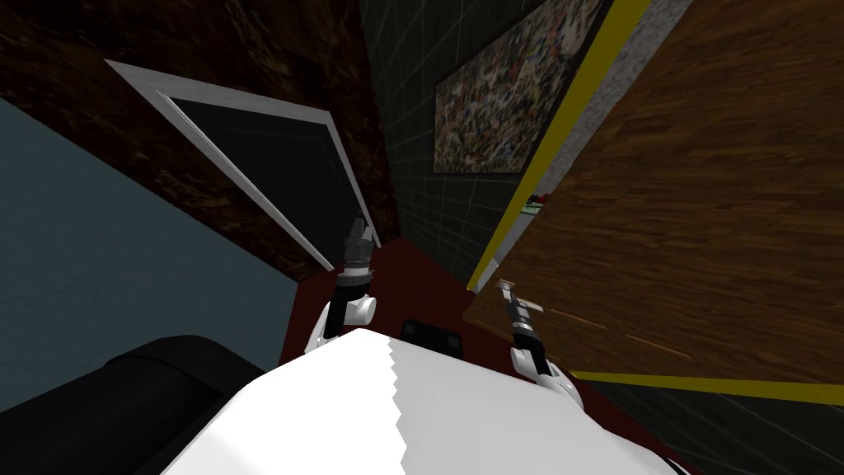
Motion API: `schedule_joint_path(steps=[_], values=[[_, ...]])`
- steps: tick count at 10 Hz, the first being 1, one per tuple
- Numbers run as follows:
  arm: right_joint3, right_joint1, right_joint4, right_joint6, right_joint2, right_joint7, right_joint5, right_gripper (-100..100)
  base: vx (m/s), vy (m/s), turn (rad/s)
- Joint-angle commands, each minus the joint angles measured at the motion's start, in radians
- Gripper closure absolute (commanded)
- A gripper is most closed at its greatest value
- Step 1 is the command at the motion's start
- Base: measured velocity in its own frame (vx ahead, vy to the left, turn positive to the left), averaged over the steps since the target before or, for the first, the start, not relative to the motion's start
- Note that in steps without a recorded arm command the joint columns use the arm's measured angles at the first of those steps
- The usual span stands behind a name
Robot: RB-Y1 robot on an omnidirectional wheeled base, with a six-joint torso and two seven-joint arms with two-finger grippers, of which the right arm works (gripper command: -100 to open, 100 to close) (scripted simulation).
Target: Pull the door open
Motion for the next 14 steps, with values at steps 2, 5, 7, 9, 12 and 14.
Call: schedule_joint_path(steps=[2, 5, 7, 9, 12, 14], values=[[0.026, 0.016, -0.004, -0.024, -0.018, -0.032, 0.018, 100, -0.221, -0.058, 0.117], [0.056, 0.035, -0.01, -0.053, -0.039, -0.069, 0.039, 100, -0.23, -0.053, 0.084], [0.076, 0.048, -0.013, -0.073, -0.054, -0.095, 0.053, 100, -0.244, -0.046, 0.092], [0.08, 0.054, -0.023, -0.066, -0.052, -0.096, 0.056, 100, -0.144, -0.042, 0.035], [0.105, 0.089, -0.021, -0.118, -0.077, -0.131, 0.073, 100, -0.175, -0.063, 0.135], [0.113, 0.099, -0.021, -0.135, -0.086, -0.142, 0.078, 100, -0.127, -0.024, 0.042]])
